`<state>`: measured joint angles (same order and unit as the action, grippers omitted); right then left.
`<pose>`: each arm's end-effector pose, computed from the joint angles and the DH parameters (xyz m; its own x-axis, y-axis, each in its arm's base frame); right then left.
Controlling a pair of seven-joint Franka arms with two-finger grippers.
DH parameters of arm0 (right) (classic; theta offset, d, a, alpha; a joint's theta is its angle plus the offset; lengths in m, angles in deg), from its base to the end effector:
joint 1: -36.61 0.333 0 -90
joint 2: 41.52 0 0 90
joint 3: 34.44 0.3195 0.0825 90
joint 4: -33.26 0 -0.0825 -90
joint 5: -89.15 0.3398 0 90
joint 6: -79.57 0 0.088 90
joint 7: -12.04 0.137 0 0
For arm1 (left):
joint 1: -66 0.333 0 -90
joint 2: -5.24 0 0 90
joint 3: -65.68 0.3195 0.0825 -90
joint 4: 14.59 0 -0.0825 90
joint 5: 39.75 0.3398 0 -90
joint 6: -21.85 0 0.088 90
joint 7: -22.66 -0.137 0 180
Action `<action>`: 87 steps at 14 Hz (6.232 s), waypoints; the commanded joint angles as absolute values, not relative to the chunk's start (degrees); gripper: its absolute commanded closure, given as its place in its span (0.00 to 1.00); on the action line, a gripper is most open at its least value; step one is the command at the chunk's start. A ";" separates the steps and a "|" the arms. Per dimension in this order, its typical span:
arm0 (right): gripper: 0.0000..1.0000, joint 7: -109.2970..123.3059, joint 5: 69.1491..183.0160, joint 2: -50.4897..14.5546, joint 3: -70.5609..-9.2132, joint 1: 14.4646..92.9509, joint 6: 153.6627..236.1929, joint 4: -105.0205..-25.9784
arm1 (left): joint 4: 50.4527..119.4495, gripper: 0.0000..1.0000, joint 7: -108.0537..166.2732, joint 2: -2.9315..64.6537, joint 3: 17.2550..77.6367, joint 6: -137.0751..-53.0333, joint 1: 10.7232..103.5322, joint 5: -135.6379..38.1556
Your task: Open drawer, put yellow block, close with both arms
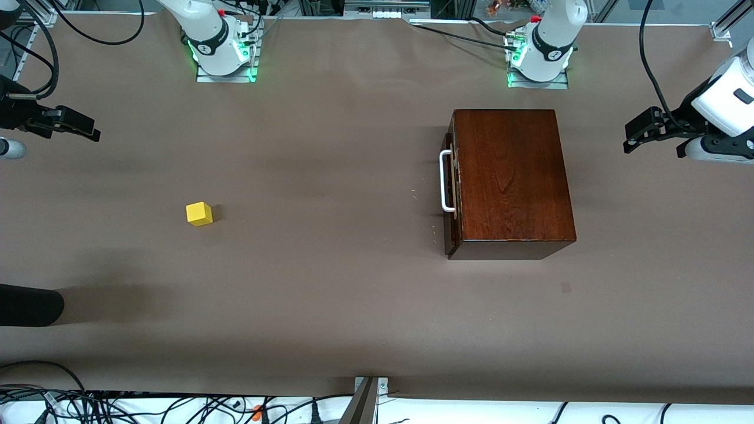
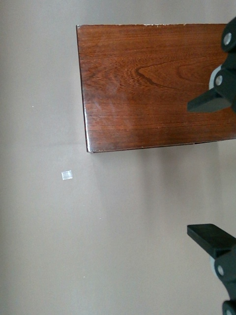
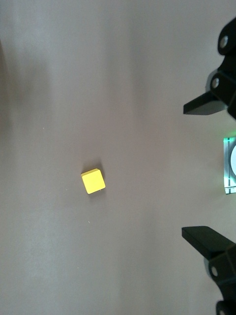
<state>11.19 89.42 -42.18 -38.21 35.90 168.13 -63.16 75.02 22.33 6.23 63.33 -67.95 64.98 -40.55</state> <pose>0.4938 -0.0382 0.5545 0.9902 -0.0625 -0.1253 -0.0639 -0.9979 -0.0073 0.5137 -0.0320 0.5918 0.9978 -0.0646 -0.0139 -0.0644 -0.9978 0.0147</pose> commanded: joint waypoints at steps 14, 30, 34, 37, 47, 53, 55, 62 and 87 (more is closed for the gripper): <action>0.00 11.60 90.47 -42.75 -37.87 35.20 167.28 -62.81 | 73.83 0.00 33.00 5.77 58.24 -67.28 63.19 -41.95; 0.00 11.51 90.47 -42.84 -38.04 35.20 167.20 -62.81 | 69.26 0.00 80.93 27.55 33.08 -67.89 43.59 -19.29; 0.00 11.51 90.47 -42.84 -38.04 35.20 167.20 -62.81 | 69.79 0.00 80.84 34.32 33.25 -68.07 42.80 -13.66; 0.00 11.51 90.47 -42.84 -38.04 35.20 167.20 -62.81 | 71.01 0.00 80.67 36.61 33.78 -71.83 43.24 -12.15; 0.00 11.60 90.47 -42.84 -38.04 35.20 167.20 -62.81 | 72.07 0.00 79.61 42.07 34.57 -75.36 44.47 -7.67; 0.00 11.60 90.47 -42.84 -38.04 35.20 167.20 -62.81 | 73.92 0.00 79.61 42.33 34.75 -77.38 45.96 -7.58; 0.00 11.60 90.47 -42.84 -38.04 35.20 167.20 -62.81 | 73.83 0.00 79.61 42.94 34.66 -77.73 46.05 -7.67; 0.00 11.60 90.47 -42.84 -38.04 35.20 167.20 -62.81 | 73.31 0.00 79.70 44.96 34.66 -80.11 46.05 -7.76; 0.00 11.60 90.47 -42.84 -38.04 35.20 167.20 -62.81 | 66.98 0.00 80.84 48.04 34.48 -88.37 41.66 -10.92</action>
